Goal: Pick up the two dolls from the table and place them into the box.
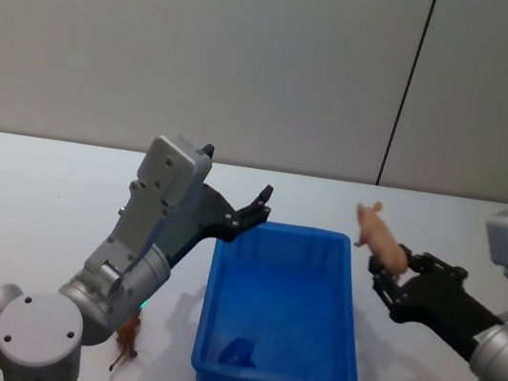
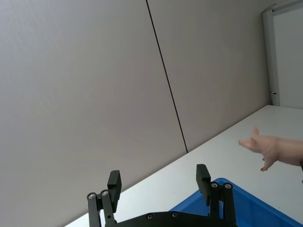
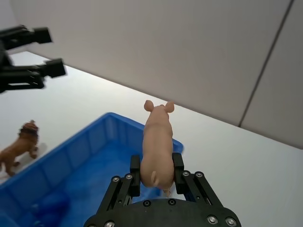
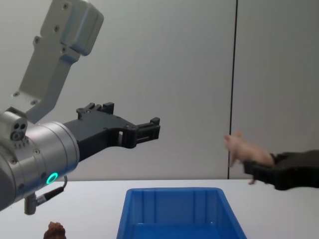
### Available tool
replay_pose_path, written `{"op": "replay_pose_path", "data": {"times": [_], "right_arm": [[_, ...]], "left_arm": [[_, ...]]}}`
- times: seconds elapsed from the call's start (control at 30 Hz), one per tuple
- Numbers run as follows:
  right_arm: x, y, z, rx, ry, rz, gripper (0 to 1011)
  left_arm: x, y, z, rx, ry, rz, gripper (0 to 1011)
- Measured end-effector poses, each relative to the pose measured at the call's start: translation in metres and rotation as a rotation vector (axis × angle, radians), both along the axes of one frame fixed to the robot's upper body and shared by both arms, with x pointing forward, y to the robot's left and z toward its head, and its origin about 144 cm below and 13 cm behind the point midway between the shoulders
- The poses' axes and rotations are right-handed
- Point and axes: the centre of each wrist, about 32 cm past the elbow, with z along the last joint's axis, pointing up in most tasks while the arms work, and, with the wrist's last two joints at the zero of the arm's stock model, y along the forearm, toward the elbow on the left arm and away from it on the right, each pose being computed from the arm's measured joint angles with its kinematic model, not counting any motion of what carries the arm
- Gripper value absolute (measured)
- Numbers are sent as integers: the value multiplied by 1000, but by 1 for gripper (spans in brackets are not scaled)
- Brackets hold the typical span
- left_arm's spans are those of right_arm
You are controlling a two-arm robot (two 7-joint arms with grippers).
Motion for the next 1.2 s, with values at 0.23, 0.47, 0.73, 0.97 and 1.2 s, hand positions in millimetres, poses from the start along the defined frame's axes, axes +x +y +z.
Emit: {"op": "replay_pose_path", "data": {"times": [0.23, 0.47, 0.73, 0.97, 1.2], "right_arm": [[5, 15, 4, 9, 21, 81, 379], [12, 35, -4, 2, 85, 160, 504], [16, 44, -8, -3, 109, 184, 766], [15, 39, -10, -4, 105, 169, 956], [6, 21, -13, -4, 95, 123, 1001]], "left_arm": [[0, 0, 0, 0, 0, 0, 1001], [0, 0, 0, 0, 0, 0, 1001], [0, 0, 0, 0, 0, 0, 1001], [0, 0, 0, 0, 0, 0, 1001], [0, 0, 0, 0, 0, 0, 1001]]}}
